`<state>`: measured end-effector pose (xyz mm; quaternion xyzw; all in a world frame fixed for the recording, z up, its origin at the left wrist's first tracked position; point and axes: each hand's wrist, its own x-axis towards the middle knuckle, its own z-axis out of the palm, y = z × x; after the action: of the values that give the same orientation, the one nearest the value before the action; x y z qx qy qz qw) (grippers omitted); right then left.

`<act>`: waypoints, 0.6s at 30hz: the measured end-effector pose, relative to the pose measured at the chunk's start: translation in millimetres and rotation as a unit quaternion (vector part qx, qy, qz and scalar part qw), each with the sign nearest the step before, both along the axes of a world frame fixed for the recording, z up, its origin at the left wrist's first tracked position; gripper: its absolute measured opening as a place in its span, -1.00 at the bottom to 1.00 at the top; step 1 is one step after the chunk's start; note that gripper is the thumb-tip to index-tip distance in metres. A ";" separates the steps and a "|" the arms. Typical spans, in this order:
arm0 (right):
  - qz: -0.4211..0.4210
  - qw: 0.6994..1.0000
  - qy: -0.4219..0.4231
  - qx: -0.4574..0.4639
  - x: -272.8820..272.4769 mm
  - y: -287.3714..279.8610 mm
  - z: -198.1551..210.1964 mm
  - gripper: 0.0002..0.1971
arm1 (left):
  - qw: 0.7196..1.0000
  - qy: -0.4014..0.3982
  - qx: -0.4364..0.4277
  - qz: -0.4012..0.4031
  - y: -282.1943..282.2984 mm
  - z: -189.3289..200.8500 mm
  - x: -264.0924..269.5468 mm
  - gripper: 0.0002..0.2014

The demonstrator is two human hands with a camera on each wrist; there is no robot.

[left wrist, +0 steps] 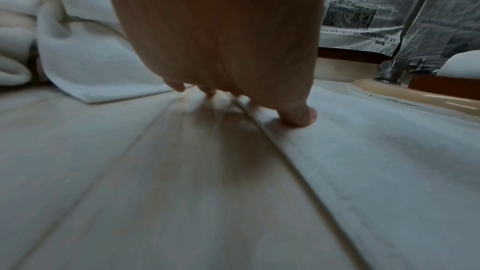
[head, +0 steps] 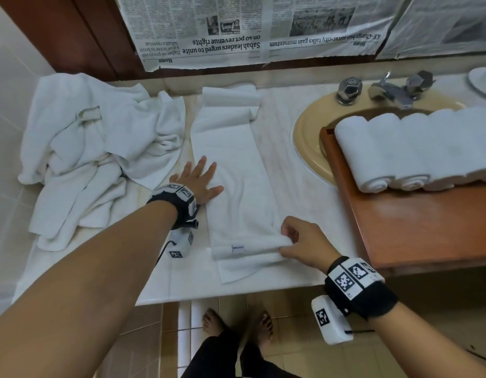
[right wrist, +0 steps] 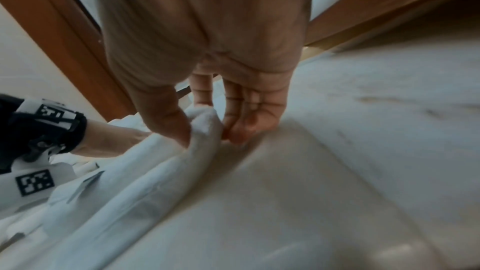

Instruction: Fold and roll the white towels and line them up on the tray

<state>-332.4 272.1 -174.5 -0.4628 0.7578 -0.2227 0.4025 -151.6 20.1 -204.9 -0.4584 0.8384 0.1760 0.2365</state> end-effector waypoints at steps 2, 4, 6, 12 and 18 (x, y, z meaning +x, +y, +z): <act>-0.013 1.000 -0.020 -0.017 -1.6 5.1 1.0 -0.76 | 1.000 -0.005 0.001 -0.004 -0.3 1.9 -0.1 -0.24; -0.042 0.997 -0.053 -0.045 -3.9 9.6 1.3 -0.72 | 1.000 -0.010 0.003 -0.010 -2.6 5.0 -0.7 -0.24; -0.076 0.990 -0.094 -0.073 -3.6 15.0 2.7 -0.66 | 1.000 -0.014 0.009 -0.014 -5.6 6.5 -1.2 -0.23; 0.015 0.990 0.126 -0.069 12.9 22.8 -2.1 -0.58 | 0.999 -0.020 0.014 -0.029 -9.5 9.8 0.2 -0.22; 0.156 0.940 0.299 0.046 16.4 23.5 1.2 -0.70 | 0.999 -0.016 0.021 -0.038 -10.5 11.2 2.9 -0.22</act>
<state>-315.9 295.6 -173.4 -0.6012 0.7711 0.0263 0.2079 -148.6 9.6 -193.8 -0.4240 0.8474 0.1772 0.2659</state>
